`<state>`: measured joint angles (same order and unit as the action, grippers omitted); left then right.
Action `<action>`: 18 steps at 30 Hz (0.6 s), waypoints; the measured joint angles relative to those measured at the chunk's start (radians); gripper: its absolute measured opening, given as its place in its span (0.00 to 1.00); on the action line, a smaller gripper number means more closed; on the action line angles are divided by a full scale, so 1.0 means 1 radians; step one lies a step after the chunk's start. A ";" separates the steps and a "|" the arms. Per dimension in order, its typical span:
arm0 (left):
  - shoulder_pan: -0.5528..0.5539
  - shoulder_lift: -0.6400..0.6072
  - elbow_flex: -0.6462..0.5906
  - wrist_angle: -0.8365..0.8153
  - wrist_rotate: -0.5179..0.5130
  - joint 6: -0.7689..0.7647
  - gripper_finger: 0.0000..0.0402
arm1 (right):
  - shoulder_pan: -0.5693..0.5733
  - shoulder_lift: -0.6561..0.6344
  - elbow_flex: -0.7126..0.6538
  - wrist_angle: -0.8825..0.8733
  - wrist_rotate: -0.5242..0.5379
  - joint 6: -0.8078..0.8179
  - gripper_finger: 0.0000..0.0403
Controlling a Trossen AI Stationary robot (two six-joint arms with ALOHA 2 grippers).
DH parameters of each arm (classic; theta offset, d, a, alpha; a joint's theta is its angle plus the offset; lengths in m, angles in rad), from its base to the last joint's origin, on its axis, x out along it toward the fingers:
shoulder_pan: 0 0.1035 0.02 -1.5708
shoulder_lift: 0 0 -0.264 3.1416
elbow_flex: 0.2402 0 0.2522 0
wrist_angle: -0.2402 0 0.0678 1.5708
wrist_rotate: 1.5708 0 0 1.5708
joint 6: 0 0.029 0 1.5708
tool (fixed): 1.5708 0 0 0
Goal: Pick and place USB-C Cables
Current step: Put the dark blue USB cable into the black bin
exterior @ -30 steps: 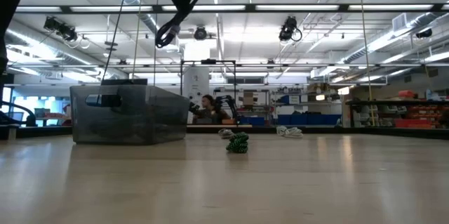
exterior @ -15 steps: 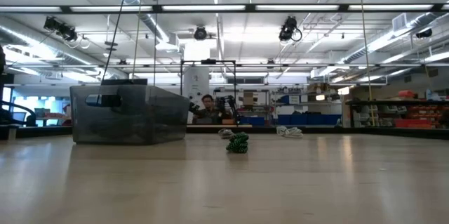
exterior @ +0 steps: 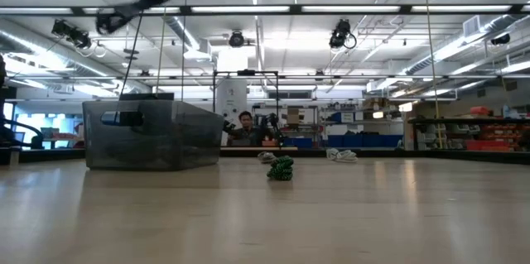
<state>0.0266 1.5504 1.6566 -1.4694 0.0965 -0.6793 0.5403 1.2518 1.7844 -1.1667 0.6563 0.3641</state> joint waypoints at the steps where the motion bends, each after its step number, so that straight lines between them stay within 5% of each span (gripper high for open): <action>1: 0.000 -0.009 -0.044 0.041 0.016 0.013 0.07 | -0.001 0.000 0.000 0.002 -0.001 0.000 0.63; 9: 0.110 -0.072 -0.313 0.230 0.047 0.098 0.07 | -0.002 0.003 0.000 0.049 -0.003 0.008 0.63; 18: 0.254 -0.085 -0.409 0.381 0.039 0.252 0.07 | -0.002 0.010 0.000 0.092 -0.005 0.031 0.63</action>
<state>0.2807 1.4658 1.2477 -1.0880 0.1353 -0.4277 0.5388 1.2622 1.7844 -1.0746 0.6514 0.3946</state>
